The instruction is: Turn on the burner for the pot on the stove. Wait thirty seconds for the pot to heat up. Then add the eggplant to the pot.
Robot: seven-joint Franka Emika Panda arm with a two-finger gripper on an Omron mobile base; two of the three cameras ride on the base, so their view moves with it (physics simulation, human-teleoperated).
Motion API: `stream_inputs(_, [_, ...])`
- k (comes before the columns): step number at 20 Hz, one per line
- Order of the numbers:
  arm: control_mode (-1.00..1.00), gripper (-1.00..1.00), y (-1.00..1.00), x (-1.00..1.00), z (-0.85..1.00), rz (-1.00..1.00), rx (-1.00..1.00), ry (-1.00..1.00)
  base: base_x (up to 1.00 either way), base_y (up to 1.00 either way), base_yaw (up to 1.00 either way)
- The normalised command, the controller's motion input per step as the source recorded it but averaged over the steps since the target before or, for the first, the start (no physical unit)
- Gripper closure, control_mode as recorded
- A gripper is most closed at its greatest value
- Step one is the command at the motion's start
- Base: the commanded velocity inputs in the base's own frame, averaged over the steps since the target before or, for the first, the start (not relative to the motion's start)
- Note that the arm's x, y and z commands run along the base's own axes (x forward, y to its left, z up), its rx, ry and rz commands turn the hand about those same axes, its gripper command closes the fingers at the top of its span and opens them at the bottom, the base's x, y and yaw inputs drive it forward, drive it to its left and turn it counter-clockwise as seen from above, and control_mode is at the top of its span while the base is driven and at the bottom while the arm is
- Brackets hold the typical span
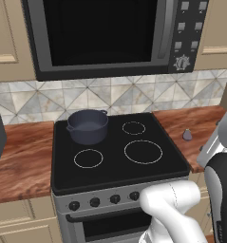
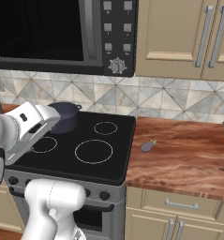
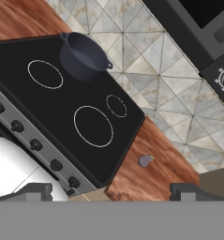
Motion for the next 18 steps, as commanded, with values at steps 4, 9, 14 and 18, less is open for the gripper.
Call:
stream_inputs(4, [-1.00, -1.00, 0.00, 0.00, 0.00, 0.00, 0.00, 0.00, 0.00, 0.00, 0.00])
stream_inputs(9, [-1.00, -1.00, 0.00, 0.00, 0.00, 0.00, 0.00, 0.00, 0.00, 0.00, 0.00])
stream_inputs(14, [-1.00, -1.00, 0.00, 0.00, 0.00, 0.00, 0.00, 0.00, 0.00, 0.00, 0.00])
stream_inputs(18, [-1.00, -1.00, 0.00, 0.00, 0.00, 0.00, 0.00, 0.00, 0.00, 0.00, 0.00])
